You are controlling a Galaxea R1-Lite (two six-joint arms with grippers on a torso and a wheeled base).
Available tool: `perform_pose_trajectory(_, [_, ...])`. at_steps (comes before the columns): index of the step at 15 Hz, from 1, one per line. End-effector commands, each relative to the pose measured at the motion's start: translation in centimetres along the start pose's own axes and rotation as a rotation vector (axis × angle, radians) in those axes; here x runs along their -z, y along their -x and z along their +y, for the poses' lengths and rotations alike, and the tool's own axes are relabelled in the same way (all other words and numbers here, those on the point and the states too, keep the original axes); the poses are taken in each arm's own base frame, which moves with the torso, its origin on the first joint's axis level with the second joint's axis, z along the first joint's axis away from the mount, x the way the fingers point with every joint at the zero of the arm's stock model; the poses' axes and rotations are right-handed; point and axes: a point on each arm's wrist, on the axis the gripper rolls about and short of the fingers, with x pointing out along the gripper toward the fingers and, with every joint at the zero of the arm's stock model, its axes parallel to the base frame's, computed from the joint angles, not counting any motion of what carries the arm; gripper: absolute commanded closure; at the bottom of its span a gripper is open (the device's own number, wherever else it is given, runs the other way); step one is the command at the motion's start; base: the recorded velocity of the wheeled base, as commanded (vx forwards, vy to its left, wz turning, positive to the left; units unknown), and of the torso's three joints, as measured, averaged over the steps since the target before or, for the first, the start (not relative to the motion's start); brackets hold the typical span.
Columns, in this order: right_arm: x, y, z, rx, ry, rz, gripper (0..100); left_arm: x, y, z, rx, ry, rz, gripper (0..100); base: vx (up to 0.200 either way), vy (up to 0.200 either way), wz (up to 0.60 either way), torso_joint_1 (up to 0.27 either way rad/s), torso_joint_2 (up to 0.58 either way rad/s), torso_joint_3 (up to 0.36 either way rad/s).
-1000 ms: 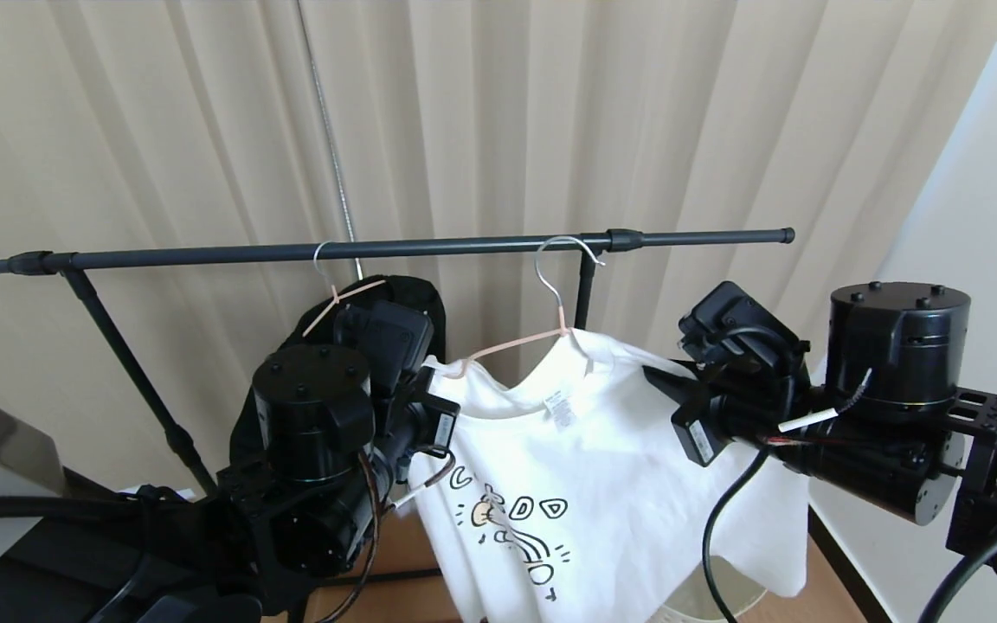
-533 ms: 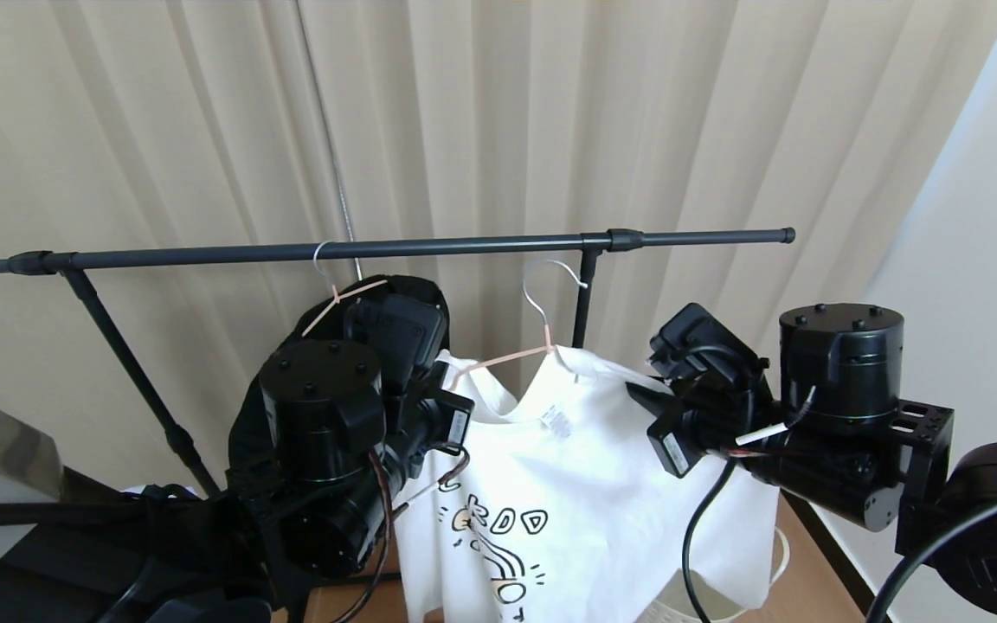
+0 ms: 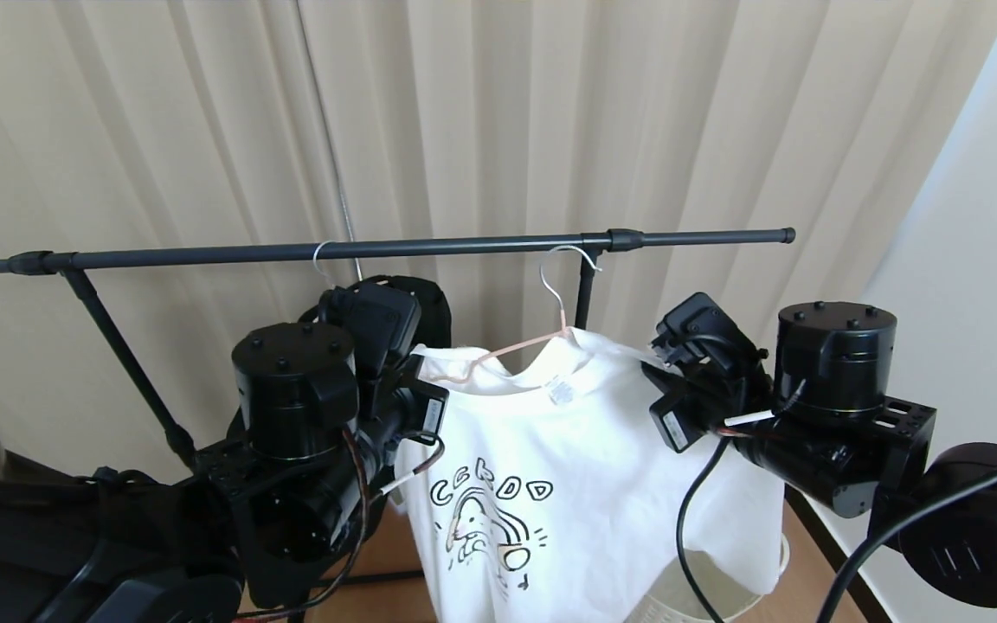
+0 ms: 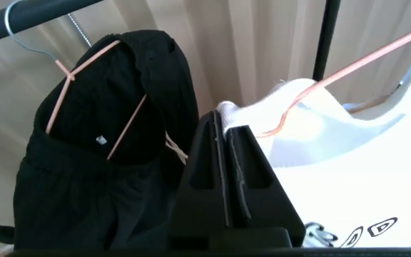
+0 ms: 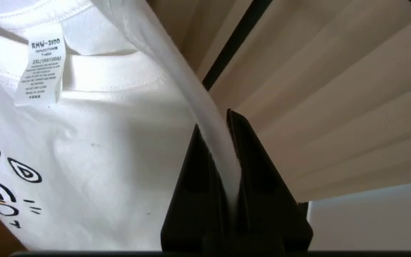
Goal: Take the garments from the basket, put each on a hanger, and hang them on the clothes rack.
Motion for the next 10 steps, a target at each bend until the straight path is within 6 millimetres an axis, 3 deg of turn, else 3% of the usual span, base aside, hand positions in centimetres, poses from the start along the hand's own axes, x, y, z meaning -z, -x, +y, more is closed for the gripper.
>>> perform_pose_trajectory(1, [0.3,-0.5,0.3,-0.005,0.004,0.012,100,-0.5,0.4,-0.4,0.017,0.004,-0.017,100,0.000,0.000,0.00,0.000,0.00,0.000])
perform_pose_trajectory(7, [0.8,-2.9,3.2,0.061,-0.025,-0.064,100,-2.4,0.6,-2.3,0.086,0.040,0.024,100,0.000,0.000,0.00,0.000,0.00,0.000])
perform_pose_trajectory(10, [0.8,-2.8,3.8,0.044,-0.022,-0.070,100,-3.3,0.7,-2.7,0.100,0.071,0.035,100,0.000,0.000,0.00,0.000,0.00,0.000])
